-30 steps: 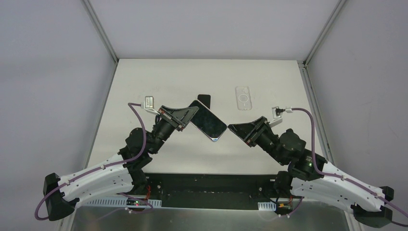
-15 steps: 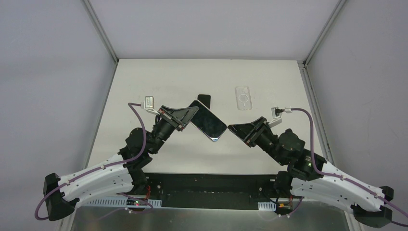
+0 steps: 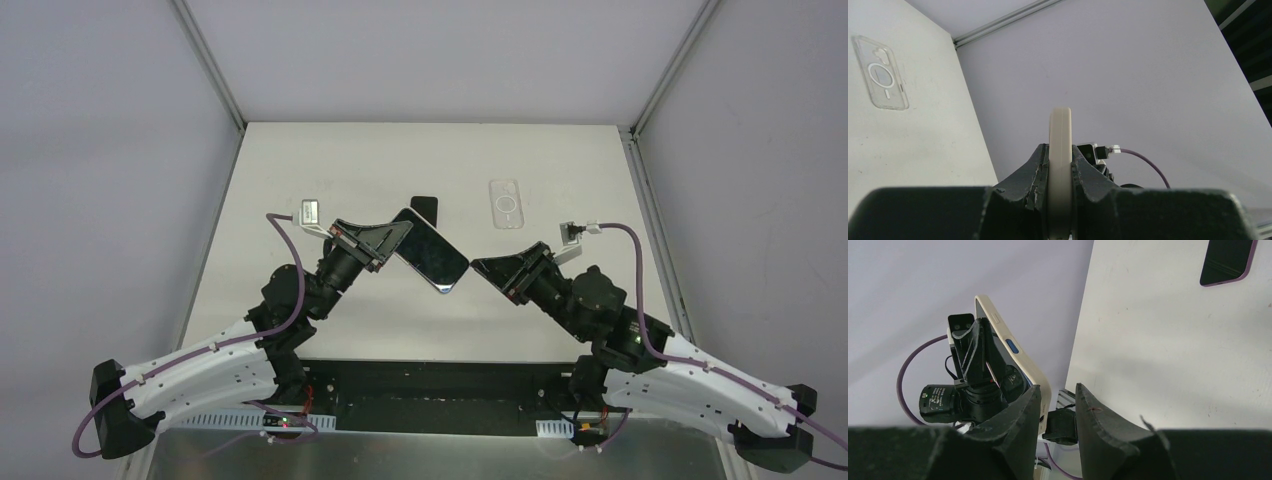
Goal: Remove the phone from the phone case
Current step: Remove the phone case from the phone.
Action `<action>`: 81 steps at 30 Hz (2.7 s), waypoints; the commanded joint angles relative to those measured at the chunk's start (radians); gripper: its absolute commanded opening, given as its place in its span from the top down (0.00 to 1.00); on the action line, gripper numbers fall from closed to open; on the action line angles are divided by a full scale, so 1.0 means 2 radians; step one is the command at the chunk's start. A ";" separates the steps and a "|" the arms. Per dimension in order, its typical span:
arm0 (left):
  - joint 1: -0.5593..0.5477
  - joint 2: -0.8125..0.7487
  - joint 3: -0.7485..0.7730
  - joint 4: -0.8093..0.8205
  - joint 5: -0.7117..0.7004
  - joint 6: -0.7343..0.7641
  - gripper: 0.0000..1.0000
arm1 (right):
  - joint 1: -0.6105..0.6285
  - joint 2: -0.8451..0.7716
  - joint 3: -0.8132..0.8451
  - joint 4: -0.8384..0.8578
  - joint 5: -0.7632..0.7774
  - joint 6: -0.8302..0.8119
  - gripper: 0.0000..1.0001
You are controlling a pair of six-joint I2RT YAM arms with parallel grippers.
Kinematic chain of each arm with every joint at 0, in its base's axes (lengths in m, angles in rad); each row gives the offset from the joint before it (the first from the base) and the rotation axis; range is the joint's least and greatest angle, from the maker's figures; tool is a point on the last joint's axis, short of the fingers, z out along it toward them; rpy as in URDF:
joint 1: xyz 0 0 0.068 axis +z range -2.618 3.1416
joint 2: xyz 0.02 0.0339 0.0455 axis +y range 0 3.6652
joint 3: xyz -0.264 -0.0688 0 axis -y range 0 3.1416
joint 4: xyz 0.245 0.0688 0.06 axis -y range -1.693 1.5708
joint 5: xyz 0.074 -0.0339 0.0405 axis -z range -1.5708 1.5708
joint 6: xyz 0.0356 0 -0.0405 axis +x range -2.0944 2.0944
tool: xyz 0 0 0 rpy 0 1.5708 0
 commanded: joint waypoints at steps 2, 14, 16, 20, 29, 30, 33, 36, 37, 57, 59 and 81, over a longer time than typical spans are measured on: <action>-0.007 -0.006 0.044 0.072 0.027 -0.021 1.00 | -0.001 0.019 0.004 -0.008 -0.002 0.003 0.66; -0.006 -0.002 0.054 0.072 0.036 -0.025 1.00 | -0.009 0.034 0.002 -0.011 -0.006 0.007 0.67; -0.007 -0.001 0.054 0.072 0.037 -0.026 1.00 | -0.010 0.038 0.003 -0.011 -0.009 0.008 0.67; -0.007 -0.001 0.052 0.072 0.038 -0.027 1.00 | -0.012 0.043 0.004 -0.010 -0.011 0.010 0.67; -0.007 0.001 0.045 0.073 0.034 -0.033 1.00 | -0.013 0.047 -0.002 0.018 -0.027 0.008 0.66; -0.007 0.002 0.043 0.073 0.033 -0.035 1.00 | -0.013 0.051 -0.002 0.024 -0.035 0.007 0.66; -0.007 0.005 0.041 0.073 0.031 -0.038 1.00 | -0.015 0.062 0.003 0.030 -0.057 0.003 0.64; -0.007 0.004 0.039 0.073 0.024 -0.035 1.00 | -0.016 0.062 0.005 0.028 -0.073 -0.004 0.62; -0.007 0.002 0.038 0.073 0.021 -0.032 1.00 | -0.017 0.055 0.005 0.022 -0.072 -0.008 0.62; -0.008 -0.006 0.027 0.072 -0.008 -0.015 1.00 | -0.017 -0.068 -0.012 -0.019 -0.105 -0.023 0.49; -0.007 -0.005 0.028 0.072 -0.007 -0.015 1.00 | -0.016 -0.061 -0.020 0.016 -0.115 -0.013 0.47; -0.007 0.001 0.033 0.071 0.004 -0.019 1.00 | -0.016 -0.037 -0.025 0.036 -0.073 0.013 0.51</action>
